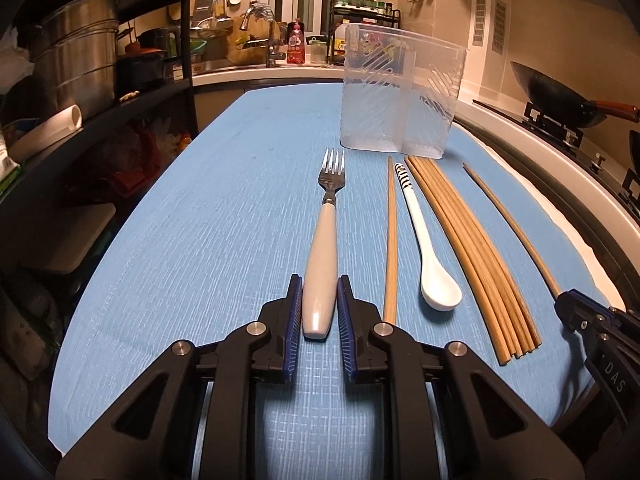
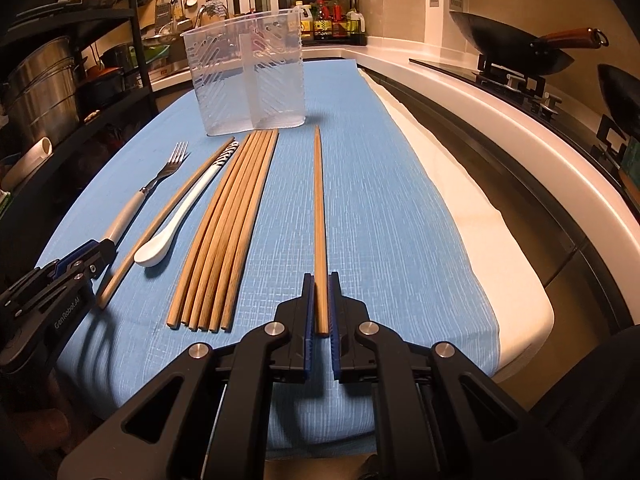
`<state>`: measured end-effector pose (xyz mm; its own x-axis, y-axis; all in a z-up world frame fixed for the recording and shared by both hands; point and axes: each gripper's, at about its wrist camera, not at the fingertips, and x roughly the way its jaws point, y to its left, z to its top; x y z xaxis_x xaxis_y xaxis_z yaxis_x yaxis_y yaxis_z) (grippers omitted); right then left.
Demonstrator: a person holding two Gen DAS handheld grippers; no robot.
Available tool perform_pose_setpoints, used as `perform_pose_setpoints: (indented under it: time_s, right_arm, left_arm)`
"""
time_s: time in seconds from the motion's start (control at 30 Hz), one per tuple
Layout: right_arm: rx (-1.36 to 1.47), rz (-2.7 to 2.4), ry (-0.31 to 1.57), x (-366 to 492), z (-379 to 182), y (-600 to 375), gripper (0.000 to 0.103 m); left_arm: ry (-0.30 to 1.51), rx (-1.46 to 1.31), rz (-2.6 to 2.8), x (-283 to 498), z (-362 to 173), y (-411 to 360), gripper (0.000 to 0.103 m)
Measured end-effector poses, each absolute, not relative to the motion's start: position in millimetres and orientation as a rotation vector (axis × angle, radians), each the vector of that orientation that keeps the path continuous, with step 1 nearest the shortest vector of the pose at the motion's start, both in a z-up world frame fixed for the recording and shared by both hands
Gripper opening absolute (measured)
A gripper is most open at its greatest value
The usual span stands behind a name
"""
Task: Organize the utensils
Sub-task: 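Grasp the white-handled fork by its handle with the left gripper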
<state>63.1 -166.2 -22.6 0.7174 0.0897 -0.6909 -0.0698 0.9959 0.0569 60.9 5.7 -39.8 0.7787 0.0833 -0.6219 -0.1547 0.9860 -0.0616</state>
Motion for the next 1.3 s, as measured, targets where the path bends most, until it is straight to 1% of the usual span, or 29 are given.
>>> perform_pose_setpoints:
  time_s: [1.03, 1.3]
  right_arm:
    - [0.033, 0.087, 0.744, 68, -21, -172, 0.007]
    - [0.03, 0.072, 0.691, 59, -11, -174, 0.007]
  left_arm:
    - [0.609, -0.064, 0.129, 58, -47, 0, 0.018]
    - [0.564, -0.066, 0.122, 48, -32, -1, 0.018]
